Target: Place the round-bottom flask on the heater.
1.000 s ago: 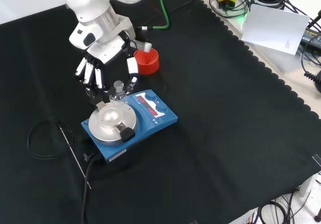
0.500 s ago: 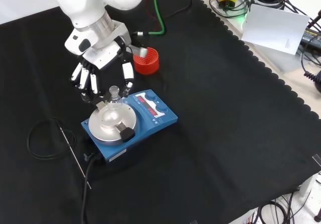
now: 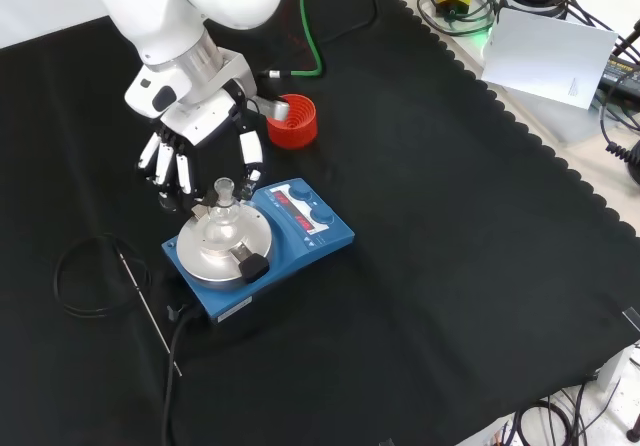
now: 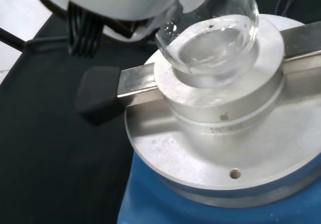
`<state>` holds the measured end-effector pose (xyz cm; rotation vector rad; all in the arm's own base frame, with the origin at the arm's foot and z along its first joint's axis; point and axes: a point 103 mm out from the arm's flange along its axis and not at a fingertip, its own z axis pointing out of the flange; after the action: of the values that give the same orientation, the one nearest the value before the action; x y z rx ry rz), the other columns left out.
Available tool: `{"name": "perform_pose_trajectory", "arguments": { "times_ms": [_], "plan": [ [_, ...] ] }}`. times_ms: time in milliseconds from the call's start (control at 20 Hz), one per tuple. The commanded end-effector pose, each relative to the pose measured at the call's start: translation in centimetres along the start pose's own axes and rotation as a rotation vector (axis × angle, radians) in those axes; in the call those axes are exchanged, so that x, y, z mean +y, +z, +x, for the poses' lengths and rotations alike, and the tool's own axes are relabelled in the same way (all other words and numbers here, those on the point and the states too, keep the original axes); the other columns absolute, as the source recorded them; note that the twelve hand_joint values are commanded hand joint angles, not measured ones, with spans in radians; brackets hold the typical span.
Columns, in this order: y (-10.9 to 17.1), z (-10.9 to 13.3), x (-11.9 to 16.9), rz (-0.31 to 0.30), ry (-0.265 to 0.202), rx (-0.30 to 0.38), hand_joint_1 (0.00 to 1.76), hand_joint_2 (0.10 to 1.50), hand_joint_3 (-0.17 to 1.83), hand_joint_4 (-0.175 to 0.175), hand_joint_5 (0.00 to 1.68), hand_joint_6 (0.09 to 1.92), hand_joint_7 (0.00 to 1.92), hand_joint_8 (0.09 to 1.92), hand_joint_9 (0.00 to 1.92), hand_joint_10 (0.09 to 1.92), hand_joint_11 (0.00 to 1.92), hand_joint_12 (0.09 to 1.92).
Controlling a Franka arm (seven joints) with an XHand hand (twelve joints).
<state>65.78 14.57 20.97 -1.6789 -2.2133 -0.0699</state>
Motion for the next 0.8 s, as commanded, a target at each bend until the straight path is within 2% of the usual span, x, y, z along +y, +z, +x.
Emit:
{"name": "perform_pose_trajectory", "arguments": {
  "times_ms": [50, 250, 300, 450, 700, 800],
  "plan": [
    [0.3, 0.0, 0.2, 0.008, -0.009, 0.012, 1.09, 0.59, 0.94, 0.175, 1.13, 1.07, 0.58, 0.69, 0.76, 0.56, 0.34, 1.36],
    [0.7, -0.3, 0.4, 0.018, -0.009, 0.011, 1.09, 0.59, 0.94, 0.175, 1.13, 1.07, 0.58, 0.69, 0.76, 0.56, 0.34, 1.36],
    [0.9, 0.4, 0.5, 0.020, -0.007, -0.013, 1.09, 0.59, 0.94, 0.175, 1.13, 1.07, 0.58, 0.69, 0.76, 0.56, 0.34, 1.36],
    [1.1, 0.8, 0.7, 0.017, 0.005, -0.024, 1.09, 0.59, 0.94, 0.175, 1.13, 1.07, 0.58, 0.69, 0.76, 0.56, 0.34, 1.36],
    [1.1, -0.2, 1.1, 0.022, 0.021, -0.020, 1.09, 0.59, 0.94, 0.175, 1.13, 1.07, 0.58, 0.69, 0.76, 0.56, 0.34, 1.36],
    [1.1, -0.2, 1.4, 0.028, 0.033, -0.038, 1.09, 0.59, 0.94, 0.175, 1.13, 1.07, 0.58, 0.69, 0.76, 0.56, 0.34, 1.36]
  ]
}}
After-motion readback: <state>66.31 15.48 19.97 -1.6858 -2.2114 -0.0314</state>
